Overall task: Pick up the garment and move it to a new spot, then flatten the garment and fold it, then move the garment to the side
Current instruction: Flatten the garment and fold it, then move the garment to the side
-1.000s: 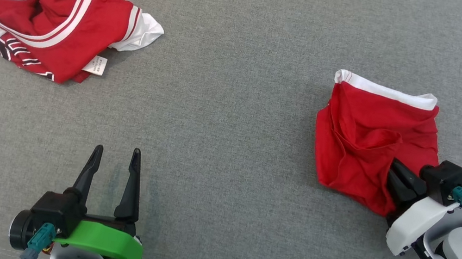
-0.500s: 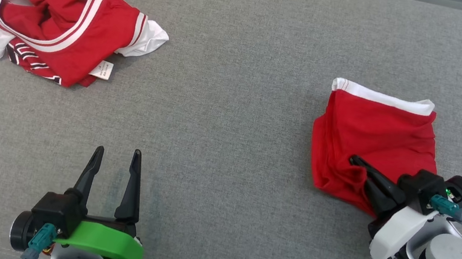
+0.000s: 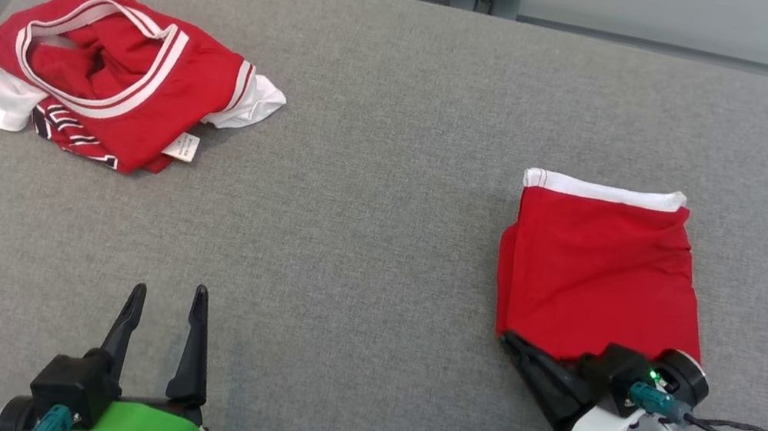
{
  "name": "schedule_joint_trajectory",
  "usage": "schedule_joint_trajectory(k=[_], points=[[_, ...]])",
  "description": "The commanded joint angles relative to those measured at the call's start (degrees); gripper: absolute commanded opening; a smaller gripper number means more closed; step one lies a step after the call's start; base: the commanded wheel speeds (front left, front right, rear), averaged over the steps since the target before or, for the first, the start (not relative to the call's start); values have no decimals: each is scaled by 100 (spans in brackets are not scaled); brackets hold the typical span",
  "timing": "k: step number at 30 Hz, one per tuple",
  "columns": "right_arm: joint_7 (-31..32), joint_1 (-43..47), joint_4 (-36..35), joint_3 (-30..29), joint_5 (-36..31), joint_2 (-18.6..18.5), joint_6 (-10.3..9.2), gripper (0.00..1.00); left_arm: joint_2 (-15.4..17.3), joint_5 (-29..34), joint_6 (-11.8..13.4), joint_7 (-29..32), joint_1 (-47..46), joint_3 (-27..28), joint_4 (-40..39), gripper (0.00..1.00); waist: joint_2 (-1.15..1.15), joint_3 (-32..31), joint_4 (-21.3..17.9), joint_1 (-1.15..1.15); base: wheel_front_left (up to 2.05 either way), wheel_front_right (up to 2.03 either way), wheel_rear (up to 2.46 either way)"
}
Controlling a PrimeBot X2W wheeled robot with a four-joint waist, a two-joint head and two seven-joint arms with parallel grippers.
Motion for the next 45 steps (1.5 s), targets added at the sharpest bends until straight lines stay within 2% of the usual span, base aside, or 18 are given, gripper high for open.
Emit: schedule_joint_trajectory(k=[1, 5, 10, 11, 13, 14, 21, 26, 39, 42, 45], points=[[-15, 125, -50, -35, -29, 48, -8, 0, 16, -18, -33, -1, 116, 58, 20, 100, 0, -299, -194, 0, 0, 0, 0], [-15, 374, -247, -510, -127, 160, -8, 0, 17, 54, -107, -1, 281, 184, 42, 100, 0, -571, -375, 0, 0, 0, 0], [-15, 982, -655, -1848, -503, 272, -8, 0, 17, 153, -220, -1, 436, 371, 44, 100, 0, -852, -579, 0, 0, 0, 0], [-15, 1142, -749, -2105, -595, 304, -8, 22, 17, 190, -242, -1, 467, 417, 62, 100, 0, -910, -619, 0, 0, 0, 0], [-15, 1418, -902, -2585, -694, 356, -8, 48, 17, 231, -290, -1, 530, 502, 86, 100, 0, -992, -682, 0, 0, 0, 0], [-15, 1533, -943, -2771, -756, 357, -8, 100, 16, 254, -307, -1, 553, 540, 99, 100, 0, -1018, -711, 0, 0, 0, 0], [-15, 2221, -1150, -3994, -1037, 610, -8, 100, 17, 294, -438, -1, 662, 715, 135, 100, 0, -1054, -796, 0, 0, 0, 0], [-15, 2452, -1083, -4333, -1175, 803, -8, 100, 17, 293, -486, -1, 711, 780, 154, 100, 0, -1036, -887, 0, 0, 0, 0], [-15, 2544, -1056, -4593, -1262, 998, -8, 100, 17, 236, -464, -1, 701, 733, 149, 100, 0, -922, -901, 0, 0, 0, 0], [-15, 2367, -1025, -4679, -1043, 982, -8, 100, 17, 226, -441, -1, 575, 707, 92, 100, 0, -790, -851, 0, 0, 0, 0], [-14, 2051, -646, -4519, -600, 836, -8, 100, 17, 199, -410, -1, 431, 631, 12, 100, 0, -575, -778, 0, 0, 0, 0]])
